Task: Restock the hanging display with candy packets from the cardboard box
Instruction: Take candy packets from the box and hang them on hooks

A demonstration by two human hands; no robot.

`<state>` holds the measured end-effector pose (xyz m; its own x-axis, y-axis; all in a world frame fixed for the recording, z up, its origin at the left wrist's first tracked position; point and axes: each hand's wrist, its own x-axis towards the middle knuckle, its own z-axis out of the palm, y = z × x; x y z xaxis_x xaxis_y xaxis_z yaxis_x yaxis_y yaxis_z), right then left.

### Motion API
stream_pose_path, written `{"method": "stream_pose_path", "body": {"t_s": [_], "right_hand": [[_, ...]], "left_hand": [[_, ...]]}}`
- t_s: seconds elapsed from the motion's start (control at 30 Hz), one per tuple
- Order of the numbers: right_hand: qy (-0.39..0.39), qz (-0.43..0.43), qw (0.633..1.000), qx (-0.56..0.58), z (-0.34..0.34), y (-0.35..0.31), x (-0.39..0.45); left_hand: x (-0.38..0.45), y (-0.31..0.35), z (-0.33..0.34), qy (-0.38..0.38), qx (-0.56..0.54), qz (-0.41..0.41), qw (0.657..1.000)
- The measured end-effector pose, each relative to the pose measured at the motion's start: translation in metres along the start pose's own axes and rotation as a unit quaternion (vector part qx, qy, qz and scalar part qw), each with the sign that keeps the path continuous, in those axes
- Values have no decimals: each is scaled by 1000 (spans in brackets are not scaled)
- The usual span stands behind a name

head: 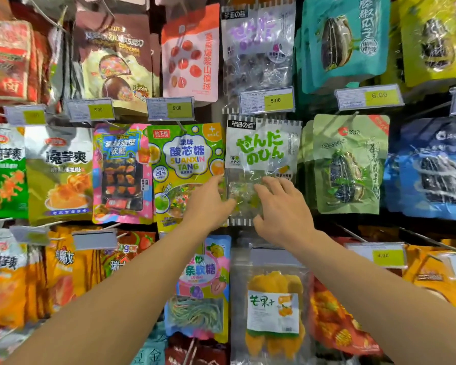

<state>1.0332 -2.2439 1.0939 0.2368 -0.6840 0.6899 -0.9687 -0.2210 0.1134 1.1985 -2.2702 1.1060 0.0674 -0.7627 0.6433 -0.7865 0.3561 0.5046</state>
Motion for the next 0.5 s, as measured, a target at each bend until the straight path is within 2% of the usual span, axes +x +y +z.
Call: {"method": "stream_pose_path", "body": {"t_s": [0.17,0.33,0.5], "right_hand": [[-15,-24,1000,10,-7,-42,-12],[-48,-51,997,20,2,-103,-41],[-103,-59,992,40,22,-183,-85]], "left_hand": [[-33,-26,-25,-9,-30,9,999],[-83,-78,-63,-41,20,16,999],[-156,-150,-100,-103,83,-13,991]]}}
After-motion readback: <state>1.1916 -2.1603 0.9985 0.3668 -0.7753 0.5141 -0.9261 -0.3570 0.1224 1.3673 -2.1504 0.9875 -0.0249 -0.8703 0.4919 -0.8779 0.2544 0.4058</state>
